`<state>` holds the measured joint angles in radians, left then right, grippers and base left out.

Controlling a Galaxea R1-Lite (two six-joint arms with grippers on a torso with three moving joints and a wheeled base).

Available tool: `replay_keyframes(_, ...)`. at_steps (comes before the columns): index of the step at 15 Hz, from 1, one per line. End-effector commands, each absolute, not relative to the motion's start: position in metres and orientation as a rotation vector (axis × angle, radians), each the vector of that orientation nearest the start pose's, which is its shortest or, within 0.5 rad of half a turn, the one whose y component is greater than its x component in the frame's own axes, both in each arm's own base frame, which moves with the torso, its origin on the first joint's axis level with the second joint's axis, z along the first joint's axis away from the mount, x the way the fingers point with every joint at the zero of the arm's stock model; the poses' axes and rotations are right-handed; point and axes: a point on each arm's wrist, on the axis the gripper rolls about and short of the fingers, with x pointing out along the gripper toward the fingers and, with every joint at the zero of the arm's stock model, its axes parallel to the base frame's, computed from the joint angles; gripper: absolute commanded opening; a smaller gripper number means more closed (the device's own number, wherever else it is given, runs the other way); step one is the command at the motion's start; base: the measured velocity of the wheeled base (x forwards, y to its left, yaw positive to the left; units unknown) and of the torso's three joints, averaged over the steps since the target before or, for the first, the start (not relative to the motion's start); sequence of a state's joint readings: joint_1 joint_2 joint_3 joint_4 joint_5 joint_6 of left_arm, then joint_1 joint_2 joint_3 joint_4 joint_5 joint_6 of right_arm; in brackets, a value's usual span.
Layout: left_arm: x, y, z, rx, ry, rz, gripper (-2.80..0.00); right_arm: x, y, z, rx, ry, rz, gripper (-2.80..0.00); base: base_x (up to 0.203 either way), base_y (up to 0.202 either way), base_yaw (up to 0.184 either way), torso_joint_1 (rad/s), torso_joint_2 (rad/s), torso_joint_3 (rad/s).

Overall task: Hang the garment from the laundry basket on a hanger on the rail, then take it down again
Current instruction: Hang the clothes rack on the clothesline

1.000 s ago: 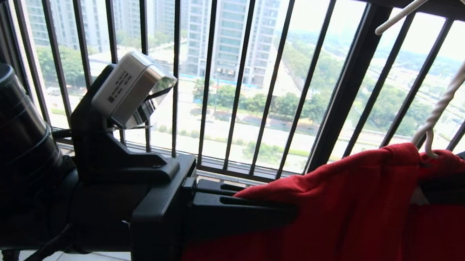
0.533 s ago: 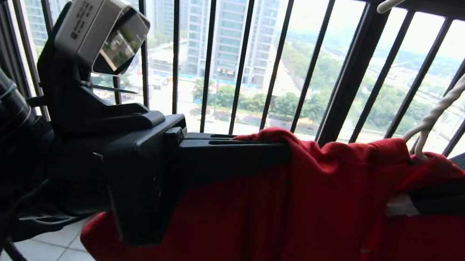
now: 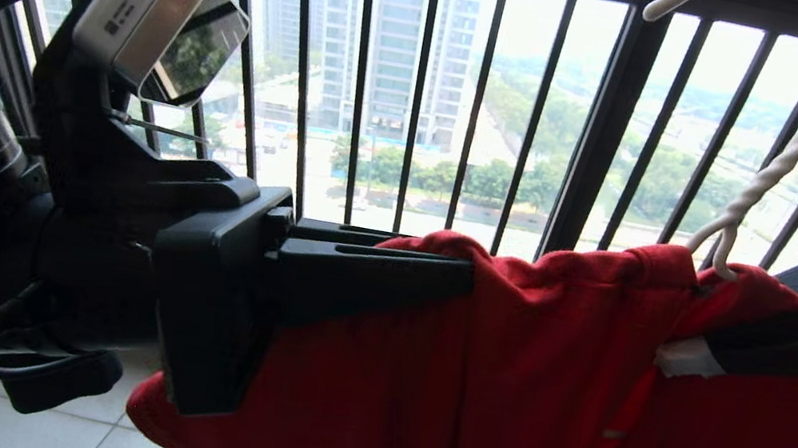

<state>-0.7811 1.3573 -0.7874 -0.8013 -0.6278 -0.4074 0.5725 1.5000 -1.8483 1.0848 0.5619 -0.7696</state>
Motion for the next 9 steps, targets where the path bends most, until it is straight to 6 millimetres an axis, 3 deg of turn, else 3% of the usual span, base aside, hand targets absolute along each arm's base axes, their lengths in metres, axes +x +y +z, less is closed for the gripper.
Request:
replay_keyframes(1,0.145,-0.162,0.288,-0.352,0.019,-1.44,0.0,0.151,0.114,0.364,-0.662,0.313,1.331,-2.8,0.0,0.0,0.0,0.0,0.0,0.0)
replay_keyframes(5,0.149,-0.154,0.29,-0.34,-0.008,-1.403,0.0,0.156,0.115,0.364,-0.667,0.316,1.296,-2.8,0.0,0.0,0.0,0.0,0.0,0.0)
replay_keyframes(9,0.149,-0.128,0.306,-0.334,-0.098,-1.317,0.0,0.173,0.117,0.366,-0.633,0.292,1.219,-2.8,0.0,0.0,0.0,0.0,0.0,0.0)
